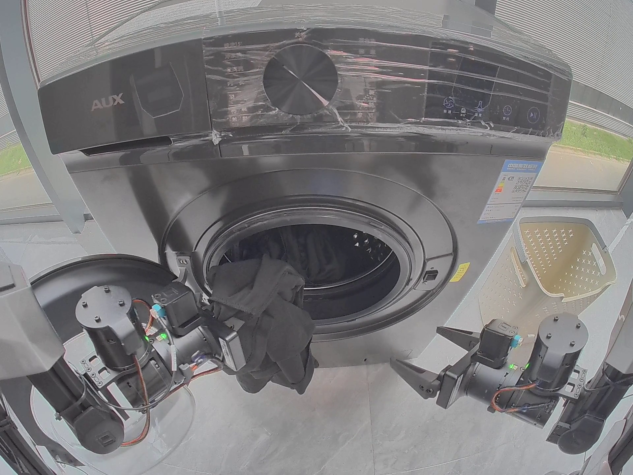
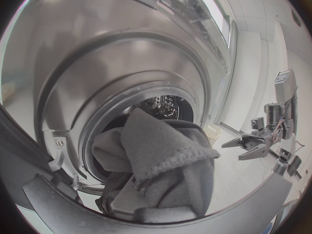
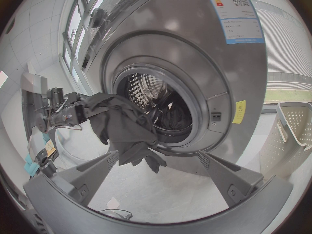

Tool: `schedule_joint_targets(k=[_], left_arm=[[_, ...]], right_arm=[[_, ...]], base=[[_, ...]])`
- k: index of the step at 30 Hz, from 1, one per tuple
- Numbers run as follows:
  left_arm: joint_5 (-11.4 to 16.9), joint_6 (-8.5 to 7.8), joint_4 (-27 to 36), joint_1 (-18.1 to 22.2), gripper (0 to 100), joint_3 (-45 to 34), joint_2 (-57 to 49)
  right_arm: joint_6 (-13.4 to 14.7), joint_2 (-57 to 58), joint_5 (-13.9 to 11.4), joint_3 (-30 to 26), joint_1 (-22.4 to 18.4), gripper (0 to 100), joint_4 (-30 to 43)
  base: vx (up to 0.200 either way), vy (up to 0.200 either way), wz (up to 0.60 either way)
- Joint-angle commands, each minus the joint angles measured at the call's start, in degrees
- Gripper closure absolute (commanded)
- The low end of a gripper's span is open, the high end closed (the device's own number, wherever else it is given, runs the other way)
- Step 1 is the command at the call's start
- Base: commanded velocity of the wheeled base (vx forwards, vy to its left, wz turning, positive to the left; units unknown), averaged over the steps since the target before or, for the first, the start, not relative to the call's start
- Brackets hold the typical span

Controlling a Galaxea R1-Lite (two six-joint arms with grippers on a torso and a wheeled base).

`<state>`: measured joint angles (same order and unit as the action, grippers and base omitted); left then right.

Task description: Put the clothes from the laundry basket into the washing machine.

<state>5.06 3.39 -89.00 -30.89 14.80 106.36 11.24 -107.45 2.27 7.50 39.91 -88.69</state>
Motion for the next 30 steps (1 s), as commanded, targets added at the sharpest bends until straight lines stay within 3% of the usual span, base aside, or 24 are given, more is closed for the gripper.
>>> schedule_joint_targets(k=[1, 6, 11, 16, 22, 30], left_arm=[[-0.8, -0.05, -0.1, -0.6, 100, 3.6, 6.3], [-0.1, 0.04, -0.1, -4.4, 100, 5.8, 10.4], [-0.7, 1.36, -0.1, -7.7, 100, 12.6, 16.0], [-5.9, 1.53, 0.1, -7.8, 100, 22.3, 23.7], [-6.6, 1.53, 2.2, -7.0, 100, 32.8, 30.2], [-9.5, 1.62, 14.3, -4.4, 100, 45.9, 32.9]], right_arm=[[0.1, 0.0, 0.1, -0.8, 3.5, 0, -0.1], [0.2, 0.6, 0.1, -1.0, 4.7, 0, -0.1], [0.3, 0.7, 0.0, -1.2, 4.3, 0, 0.0], [0.4, 0.6, 0.0, -1.5, 4.8, 0, 0.0], [0.4, 0.3, 0.0, -1.6, 5.1, 0, -0.1], [0.4, 0.0, 0.0, -1.6, 5.1, 0, 0.0]], base=[[0.000, 0.000, 0.00], [0.000, 0.000, 0.00], [0.000, 0.000, 0.00], [0.000, 0.000, 0.00], [0.000, 0.000, 0.00], [0.000, 0.000, 0.00]])
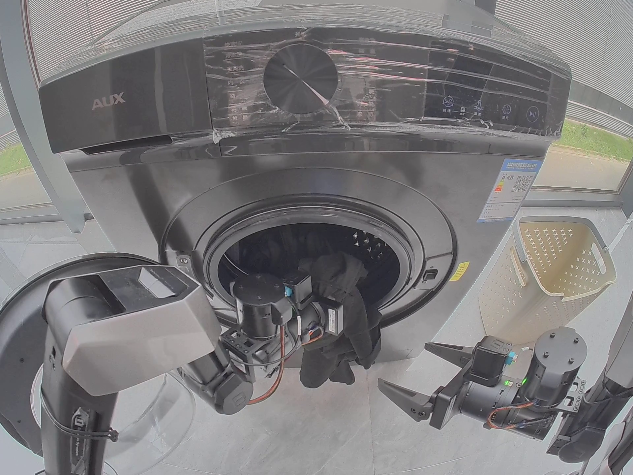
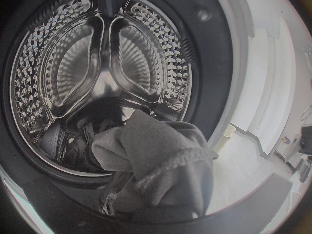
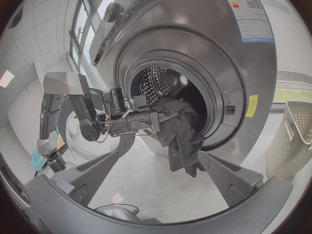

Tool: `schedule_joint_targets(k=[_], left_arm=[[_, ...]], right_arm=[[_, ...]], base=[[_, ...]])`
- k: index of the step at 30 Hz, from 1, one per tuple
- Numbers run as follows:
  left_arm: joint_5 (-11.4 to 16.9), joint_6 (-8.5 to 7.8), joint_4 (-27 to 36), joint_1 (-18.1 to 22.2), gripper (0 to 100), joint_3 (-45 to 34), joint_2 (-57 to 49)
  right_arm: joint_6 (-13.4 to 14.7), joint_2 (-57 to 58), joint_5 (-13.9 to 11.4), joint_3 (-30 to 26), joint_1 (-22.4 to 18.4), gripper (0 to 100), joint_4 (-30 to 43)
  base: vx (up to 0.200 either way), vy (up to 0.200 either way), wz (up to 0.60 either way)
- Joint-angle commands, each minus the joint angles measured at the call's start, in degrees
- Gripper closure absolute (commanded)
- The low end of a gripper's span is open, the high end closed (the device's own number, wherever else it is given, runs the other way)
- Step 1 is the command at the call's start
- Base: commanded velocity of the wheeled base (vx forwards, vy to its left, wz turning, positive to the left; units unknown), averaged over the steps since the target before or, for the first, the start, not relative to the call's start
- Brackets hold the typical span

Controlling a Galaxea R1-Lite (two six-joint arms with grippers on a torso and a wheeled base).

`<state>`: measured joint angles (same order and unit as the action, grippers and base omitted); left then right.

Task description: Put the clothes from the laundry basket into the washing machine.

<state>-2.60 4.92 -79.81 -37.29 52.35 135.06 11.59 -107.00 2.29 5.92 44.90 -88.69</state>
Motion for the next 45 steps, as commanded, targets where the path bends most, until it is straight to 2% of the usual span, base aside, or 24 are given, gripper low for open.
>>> schedule_joint_targets(k=[1, 6, 11, 14, 15, 16, 24, 28, 33, 34, 38, 42, 43, 44, 45], left_arm=[[-1.9, 0.08, 6.5, 2.3, 100, 10.1, 4.7], [-2.1, -0.09, 10.6, 2.5, 100, 16.0, 8.1], [-4.2, -0.44, 12.7, 3.5, 100, 23.9, 13.0], [-6.1, -0.35, 17.6, 5.6, 100, 33.8, 15.5], [-6.4, -0.44, 18.0, 5.7, 100, 34.7, 15.8], [-7.8, -0.44, 20.5, 6.5, 100, 39.9, 17.3], [-9.2, -0.18, 29.3, 8.2, 100, 54.3, 19.8], [-9.5, -0.09, 31.4, 9.1, 100, 56.5, 19.4], [-9.5, -0.09, 31.3, 9.6, 100, 54.6, 18.5], [-9.5, 0.00, 31.1, 9.5, 0, 54.3, 18.1], [-9.4, 0.61, 31.8, 9.5, 0, 51.1, 15.7], [-8.6, 0.79, 38.2, 8.7, 0, 39.8, 7.3], [-8.5, 0.79, 38.3, 8.6, 0, 39.3, 7.1], [-6.3, 0.70, 42.1, 8.0, 0, 33.7, 2.9], [-4.6, 0.88, 43.7, 7.8, 0, 31.5, 1.3]], right_arm=[[0.0, -0.5, 0.0, -0.1, 0.1, 0, -0.1], [-0.1, -0.9, 0.0, -0.2, 0.2, 0, -0.1], [-0.1, -0.8, 0.1, -0.2, 0.9, 0, 0.0], [-0.1, -0.8, 0.1, -0.2, 0.9, 0, -0.1], [-0.1, -0.8, 0.1, -0.2, 0.9, 0, 0.0], [-0.1, -0.9, 0.1, -0.2, 0.8, 0, 0.0], [-0.1, -0.9, 0.1, -0.5, 0.9, 0, 0.0], [-0.1, -0.9, 0.1, -0.5, 0.9, 0, 0.0], [-0.1, -1.3, 0.1, -0.5, 0.9, 0, -0.1], [-0.1, -1.3, 0.1, -0.5, 0.9, 0, -0.1], [-0.1, -1.2, 0.1, -0.5, 0.9, 0, -0.1], [-0.1, -1.1, 0.1, -0.5, 0.9, 0, -0.1], [-0.1, -1.1, 0.1, -0.5, 0.9, 0, -0.1], [-0.1, -1.2, 0.1, -0.5, 0.9, 0, 0.0], [-0.1, -1.2, 0.1, -0.5, 0.9, 0, -0.1]], base=[[0.000, 0.000, 0.00], [0.000, 0.000, 0.00], [0.000, 0.000, 0.00], [0.000, 0.000, 0.00], [0.000, 0.000, 0.00], [0.000, 0.000, 0.00], [0.000, 0.000, 0.00], [0.000, 0.000, 0.00], [0.000, 0.000, 0.00], [0.000, 0.000, 0.00], [0.000, 0.000, 0.00], [0.000, 0.000, 0.00], [0.000, 0.000, 0.00], [0.000, 0.000, 0.00], [0.000, 0.000, 0.00]])
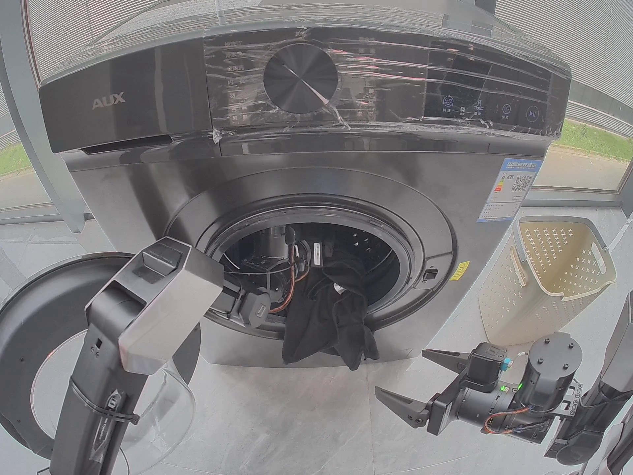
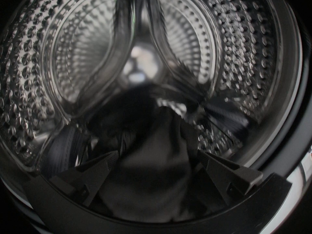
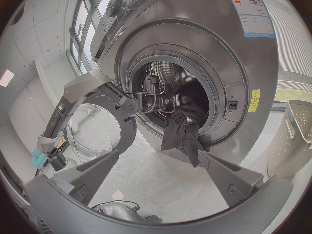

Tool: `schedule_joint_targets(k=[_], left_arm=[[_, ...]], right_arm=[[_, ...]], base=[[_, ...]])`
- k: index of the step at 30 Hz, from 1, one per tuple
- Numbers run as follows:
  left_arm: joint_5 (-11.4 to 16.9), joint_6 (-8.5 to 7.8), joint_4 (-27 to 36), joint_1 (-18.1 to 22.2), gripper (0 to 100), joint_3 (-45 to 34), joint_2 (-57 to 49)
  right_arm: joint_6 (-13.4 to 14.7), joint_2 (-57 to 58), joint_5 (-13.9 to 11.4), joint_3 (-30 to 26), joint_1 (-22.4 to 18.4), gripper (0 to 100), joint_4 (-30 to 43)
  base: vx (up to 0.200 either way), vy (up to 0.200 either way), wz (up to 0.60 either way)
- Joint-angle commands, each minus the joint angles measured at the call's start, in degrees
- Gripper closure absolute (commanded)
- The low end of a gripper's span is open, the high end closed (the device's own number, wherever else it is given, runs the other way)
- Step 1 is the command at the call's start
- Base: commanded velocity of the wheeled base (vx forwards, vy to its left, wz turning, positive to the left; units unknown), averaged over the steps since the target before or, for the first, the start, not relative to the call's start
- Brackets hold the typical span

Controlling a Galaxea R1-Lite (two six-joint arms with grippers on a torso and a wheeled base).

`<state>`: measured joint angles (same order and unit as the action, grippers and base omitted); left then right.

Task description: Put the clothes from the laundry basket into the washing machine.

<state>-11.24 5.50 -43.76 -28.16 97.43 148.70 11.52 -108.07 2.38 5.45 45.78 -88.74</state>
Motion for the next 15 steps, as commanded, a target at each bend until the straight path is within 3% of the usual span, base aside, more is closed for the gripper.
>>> schedule_joint_targets(k=[1, 5, 15], left_arm=[[6.1, 0.30, 8.9, -1.7, 0, -16.1, -14.1], [10.1, 0.21, 9.0, -3.5, 0, -21.8, -17.3], [10.6, -0.31, 8.8, -5.2, 0, -25.7, -15.3]], right_arm=[[0.0, -0.1, 0.0, 0.0, 0.0, 0, 0.0], [0.0, -0.1, 0.0, 0.0, -0.1, 0, 0.1], [0.0, 0.1, 0.0, 0.0, 0.0, 0, 0.1]], base=[[0.000, 0.000, 0.00], [0.000, 0.000, 0.00], [0.000, 0.000, 0.00]])
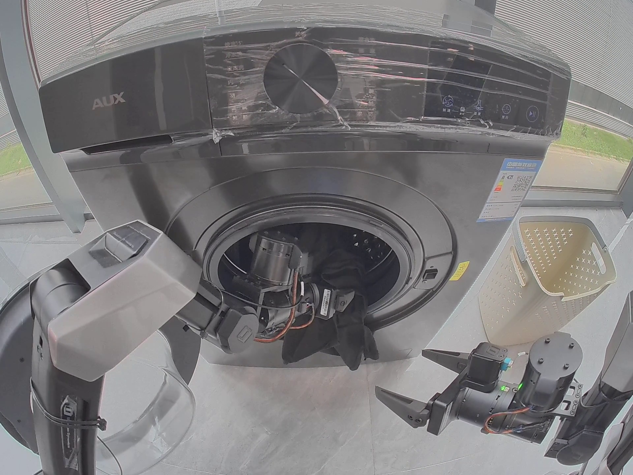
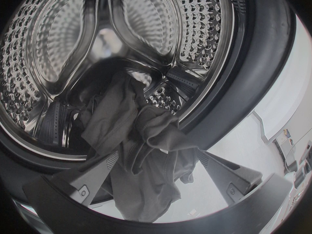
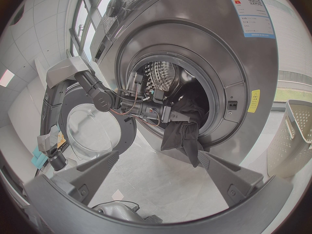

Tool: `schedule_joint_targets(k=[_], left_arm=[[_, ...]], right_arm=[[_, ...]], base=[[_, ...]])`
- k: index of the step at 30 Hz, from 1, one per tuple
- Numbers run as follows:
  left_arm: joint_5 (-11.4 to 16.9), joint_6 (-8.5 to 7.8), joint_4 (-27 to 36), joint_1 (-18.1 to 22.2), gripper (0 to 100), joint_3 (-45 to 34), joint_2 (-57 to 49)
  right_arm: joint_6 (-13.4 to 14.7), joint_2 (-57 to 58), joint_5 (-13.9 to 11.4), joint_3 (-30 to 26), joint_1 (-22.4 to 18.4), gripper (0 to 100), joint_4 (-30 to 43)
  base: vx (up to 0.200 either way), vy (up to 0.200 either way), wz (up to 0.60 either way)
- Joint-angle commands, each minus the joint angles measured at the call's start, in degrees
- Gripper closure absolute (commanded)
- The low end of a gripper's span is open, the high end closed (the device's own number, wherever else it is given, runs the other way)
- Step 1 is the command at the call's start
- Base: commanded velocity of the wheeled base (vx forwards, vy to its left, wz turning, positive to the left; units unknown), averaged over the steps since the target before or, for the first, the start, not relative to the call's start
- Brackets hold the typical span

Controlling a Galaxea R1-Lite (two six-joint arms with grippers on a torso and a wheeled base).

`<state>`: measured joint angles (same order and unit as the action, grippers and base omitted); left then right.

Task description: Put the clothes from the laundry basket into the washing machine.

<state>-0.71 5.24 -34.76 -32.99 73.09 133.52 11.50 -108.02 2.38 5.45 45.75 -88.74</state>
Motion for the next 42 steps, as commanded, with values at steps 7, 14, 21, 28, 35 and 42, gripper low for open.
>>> schedule_joint_targets(k=[7, 14, 21, 28, 35, 42], left_arm=[[0.2, -0.32, -1.8, 0.1, 0, -1.0, 4.2], [0.1, -0.32, -2.5, -0.2, 0, -0.1, 7.3], [-0.4, -0.23, -2.8, 0.3, 100, 2.9, 10.3], [-4.0, 1.26, -6.3, 0.9, 100, 11.2, 11.8], [-8.5, 3.11, -11.5, 2.8, 100, 18.9, 13.5], [-8.9, 3.02, -13.7, 3.6, 100, 18.6, 13.9]], right_arm=[[0.0, 0.2, 0.0, 0.1, 0.0, 0, 0.0], [0.0, 0.2, 0.0, 0.1, 0.0, 0, 0.0], [0.0, 0.2, 0.0, 0.1, 0.0, 0, 0.0], [0.0, 0.2, 0.0, 0.2, 0.1, 0, 0.0], [0.0, 0.2, 0.0, 0.3, 0.1, 0, 0.0], [0.0, 0.2, 0.0, 0.3, 0.1, 0, 0.0]], base=[[0.000, 0.000, 0.00], [0.000, 0.000, 0.00], [0.000, 0.000, 0.00], [0.000, 0.000, 0.00], [0.000, 0.000, 0.00], [0.000, 0.000, 0.00]])
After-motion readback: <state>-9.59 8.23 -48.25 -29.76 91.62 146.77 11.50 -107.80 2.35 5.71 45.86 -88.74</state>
